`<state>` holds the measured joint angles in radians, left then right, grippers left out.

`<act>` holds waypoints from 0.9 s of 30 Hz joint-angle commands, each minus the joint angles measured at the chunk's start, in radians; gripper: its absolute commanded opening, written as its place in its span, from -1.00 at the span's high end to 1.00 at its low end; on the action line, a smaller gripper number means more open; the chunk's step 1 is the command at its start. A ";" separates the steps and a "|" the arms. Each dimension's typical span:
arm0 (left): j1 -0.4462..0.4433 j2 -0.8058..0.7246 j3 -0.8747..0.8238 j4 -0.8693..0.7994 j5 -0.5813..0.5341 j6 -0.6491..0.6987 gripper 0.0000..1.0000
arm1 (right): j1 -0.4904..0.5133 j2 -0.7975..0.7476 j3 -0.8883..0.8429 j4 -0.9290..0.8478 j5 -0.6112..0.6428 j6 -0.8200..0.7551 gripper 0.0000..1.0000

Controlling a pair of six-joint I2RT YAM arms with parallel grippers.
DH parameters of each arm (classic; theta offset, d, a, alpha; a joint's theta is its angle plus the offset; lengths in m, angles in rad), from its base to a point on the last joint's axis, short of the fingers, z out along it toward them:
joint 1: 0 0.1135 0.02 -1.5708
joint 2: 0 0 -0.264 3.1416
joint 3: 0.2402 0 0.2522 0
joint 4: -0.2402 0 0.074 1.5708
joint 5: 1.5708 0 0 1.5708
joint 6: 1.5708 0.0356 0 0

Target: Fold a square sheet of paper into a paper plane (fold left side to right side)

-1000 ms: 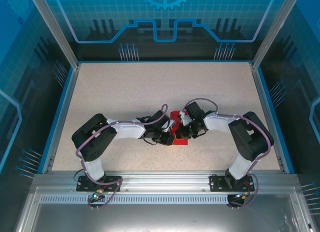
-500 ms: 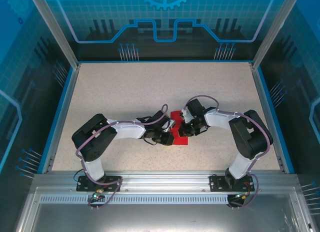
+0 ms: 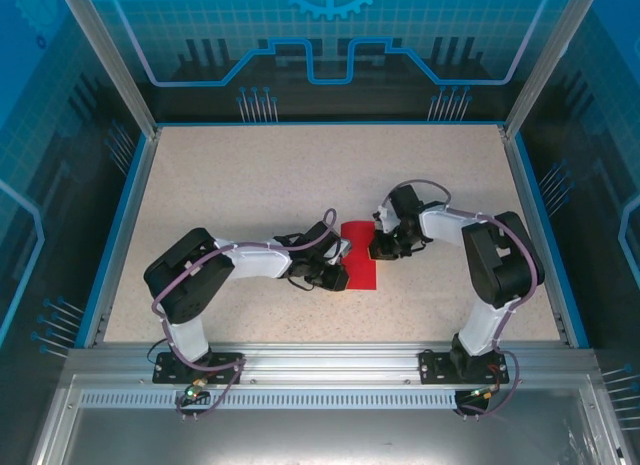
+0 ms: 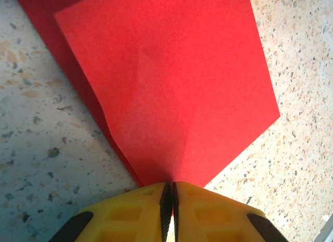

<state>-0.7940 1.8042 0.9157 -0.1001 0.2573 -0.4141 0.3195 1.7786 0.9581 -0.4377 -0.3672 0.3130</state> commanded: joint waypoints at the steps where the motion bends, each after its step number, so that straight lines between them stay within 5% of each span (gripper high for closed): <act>1: -0.004 0.063 -0.047 -0.099 -0.101 -0.002 0.70 | -0.040 0.023 0.024 -0.038 0.053 -0.036 0.97; 9: -0.004 0.049 -0.052 -0.093 -0.100 -0.004 0.70 | -0.065 0.025 0.057 -0.060 0.052 -0.052 0.97; 17: -0.004 0.028 -0.047 -0.102 -0.101 -0.004 0.69 | -0.078 -0.133 0.027 -0.076 -0.002 -0.044 0.96; 27: -0.004 0.021 -0.044 -0.095 -0.098 -0.009 0.70 | 0.073 -0.118 -0.023 -0.006 -0.150 0.021 0.95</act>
<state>-0.7963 1.7981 0.9134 -0.0998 0.2466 -0.4198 0.3607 1.6169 0.9501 -0.4557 -0.4614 0.3050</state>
